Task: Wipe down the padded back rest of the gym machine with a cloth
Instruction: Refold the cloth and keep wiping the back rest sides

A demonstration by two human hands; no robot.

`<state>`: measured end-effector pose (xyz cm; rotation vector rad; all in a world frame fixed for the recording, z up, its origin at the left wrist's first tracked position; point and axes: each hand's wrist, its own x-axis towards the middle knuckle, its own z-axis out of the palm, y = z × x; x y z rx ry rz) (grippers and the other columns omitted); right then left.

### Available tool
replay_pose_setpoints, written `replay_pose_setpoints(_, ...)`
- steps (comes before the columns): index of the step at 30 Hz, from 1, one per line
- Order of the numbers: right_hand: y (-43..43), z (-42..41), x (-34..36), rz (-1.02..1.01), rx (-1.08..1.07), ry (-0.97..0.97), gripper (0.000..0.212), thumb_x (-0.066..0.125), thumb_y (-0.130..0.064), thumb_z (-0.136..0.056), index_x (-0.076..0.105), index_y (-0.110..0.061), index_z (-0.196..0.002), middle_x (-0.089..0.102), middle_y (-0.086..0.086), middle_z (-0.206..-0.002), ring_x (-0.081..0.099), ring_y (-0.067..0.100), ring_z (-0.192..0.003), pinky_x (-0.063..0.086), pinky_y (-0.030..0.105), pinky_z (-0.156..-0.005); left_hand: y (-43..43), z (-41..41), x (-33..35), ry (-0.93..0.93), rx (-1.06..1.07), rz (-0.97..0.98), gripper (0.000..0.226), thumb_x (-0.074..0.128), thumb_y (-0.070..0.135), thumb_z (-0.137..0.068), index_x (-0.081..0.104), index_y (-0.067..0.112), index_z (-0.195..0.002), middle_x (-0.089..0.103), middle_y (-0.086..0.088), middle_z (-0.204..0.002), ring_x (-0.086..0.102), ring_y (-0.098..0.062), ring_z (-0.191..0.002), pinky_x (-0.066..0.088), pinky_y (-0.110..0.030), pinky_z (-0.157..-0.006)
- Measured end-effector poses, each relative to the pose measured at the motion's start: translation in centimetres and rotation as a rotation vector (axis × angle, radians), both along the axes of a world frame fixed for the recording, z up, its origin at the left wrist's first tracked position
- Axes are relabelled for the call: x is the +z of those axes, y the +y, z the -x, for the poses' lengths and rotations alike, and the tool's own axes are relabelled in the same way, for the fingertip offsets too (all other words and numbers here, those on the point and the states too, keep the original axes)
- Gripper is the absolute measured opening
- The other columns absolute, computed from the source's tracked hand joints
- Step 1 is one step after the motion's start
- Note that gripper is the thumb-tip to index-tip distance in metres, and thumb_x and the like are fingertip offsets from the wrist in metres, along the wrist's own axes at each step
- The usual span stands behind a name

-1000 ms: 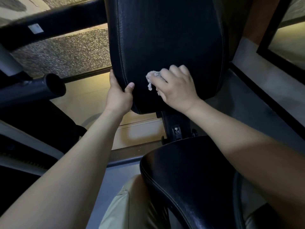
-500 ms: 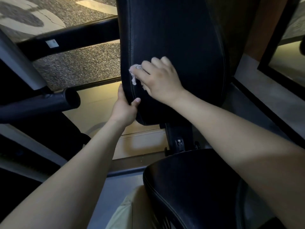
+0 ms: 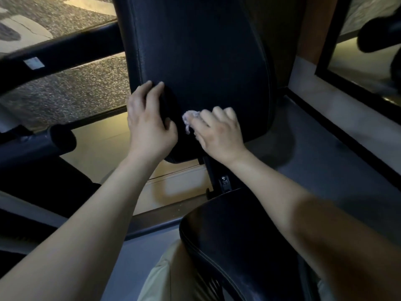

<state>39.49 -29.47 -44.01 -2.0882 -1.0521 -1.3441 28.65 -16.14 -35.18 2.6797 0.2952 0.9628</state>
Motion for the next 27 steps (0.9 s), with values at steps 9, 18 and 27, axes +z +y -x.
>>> replay_pose_setpoints(9, 1.4, 1.3, -2.1, -0.338, -0.164, 0.32, 0.035, 0.058, -0.025, -0.094, 0.064, -0.015, -0.127, 0.063, 0.008, -0.094, 0.058, 0.031, -0.081, 0.04, 0.044, -0.069, 0.7, -0.5, -2.3, 0.165, 0.02, -0.309, 0.088, 0.07, 0.024, -0.089, 0.02, 0.024, -0.16, 0.002, -0.009, -0.17, -0.006, -0.034, -0.156, 0.008, -0.053, -0.126)
replay_pose_setpoints(18, 0.1, -0.8, 1.7, -0.463, -0.253, 0.391, 0.034, 0.056, -0.028, -0.095, 0.068, -0.024, -0.127, 0.064, 0.002, -0.094, 0.059, 0.026, -0.084, 0.041, 0.043, -0.073, 0.4, -0.9, -2.3, 0.15, 0.068, -0.306, 0.088, 0.075, 0.022, -0.086, 0.025, 0.023, -0.158, 0.008, -0.012, -0.168, 0.0, -0.037, -0.155, 0.011, -0.054, -0.124)
replay_pose_setpoints(27, 1.2, -2.4, 6.9, -0.38, -0.232, 0.271, 0.03, 0.054, -0.03, -0.097, 0.068, -0.03, -0.125, 0.065, -0.001, -0.096, 0.059, 0.025, -0.084, 0.041, 0.042, -0.073, 0.9, -0.8, -2.5, 0.119, 0.035, -0.332, 0.083, 0.076, 0.023, -0.086, 0.031, 0.019, -0.156, 0.013, -0.013, -0.167, 0.002, -0.036, -0.155, 0.009, -0.048, -0.124)
